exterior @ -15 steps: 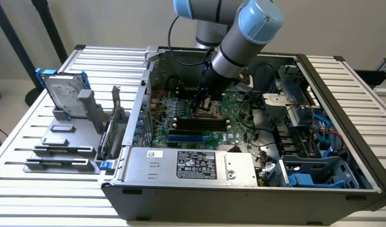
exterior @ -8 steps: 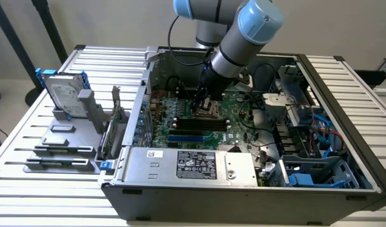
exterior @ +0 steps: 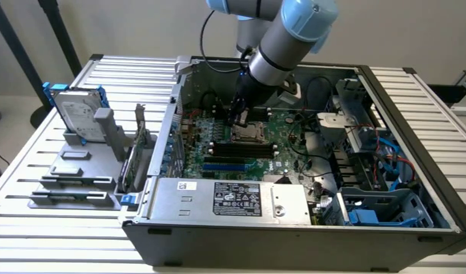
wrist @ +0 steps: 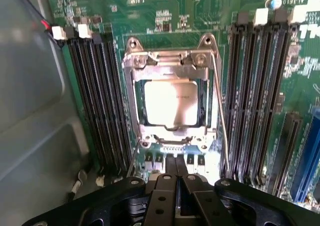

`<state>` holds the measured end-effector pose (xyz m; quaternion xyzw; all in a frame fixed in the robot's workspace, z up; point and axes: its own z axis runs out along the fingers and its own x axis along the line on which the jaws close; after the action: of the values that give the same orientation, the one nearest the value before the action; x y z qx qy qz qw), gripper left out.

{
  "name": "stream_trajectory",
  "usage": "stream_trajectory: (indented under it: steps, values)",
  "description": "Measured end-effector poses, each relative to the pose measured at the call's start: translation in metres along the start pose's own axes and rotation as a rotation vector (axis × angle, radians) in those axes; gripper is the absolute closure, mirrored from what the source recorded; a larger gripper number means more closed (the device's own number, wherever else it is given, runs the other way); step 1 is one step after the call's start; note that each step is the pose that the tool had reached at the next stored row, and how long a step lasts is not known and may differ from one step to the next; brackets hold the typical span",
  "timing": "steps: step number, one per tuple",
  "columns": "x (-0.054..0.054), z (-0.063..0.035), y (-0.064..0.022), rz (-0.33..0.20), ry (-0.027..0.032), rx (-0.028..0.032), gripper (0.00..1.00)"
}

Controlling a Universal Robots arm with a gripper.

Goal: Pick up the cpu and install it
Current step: 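Close the cpu cover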

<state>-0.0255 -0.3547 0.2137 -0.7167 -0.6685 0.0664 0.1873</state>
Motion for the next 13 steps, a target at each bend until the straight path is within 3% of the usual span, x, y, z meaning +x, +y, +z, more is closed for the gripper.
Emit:
stream_trajectory:
  steps: [9,13]
  values:
    - [-0.002,-0.0036,-0.0253,-0.001,0.0036,0.0033,0.89]
    - [-0.002,-0.0034,-0.0261,-0.001,0.0048,0.0033,0.89]
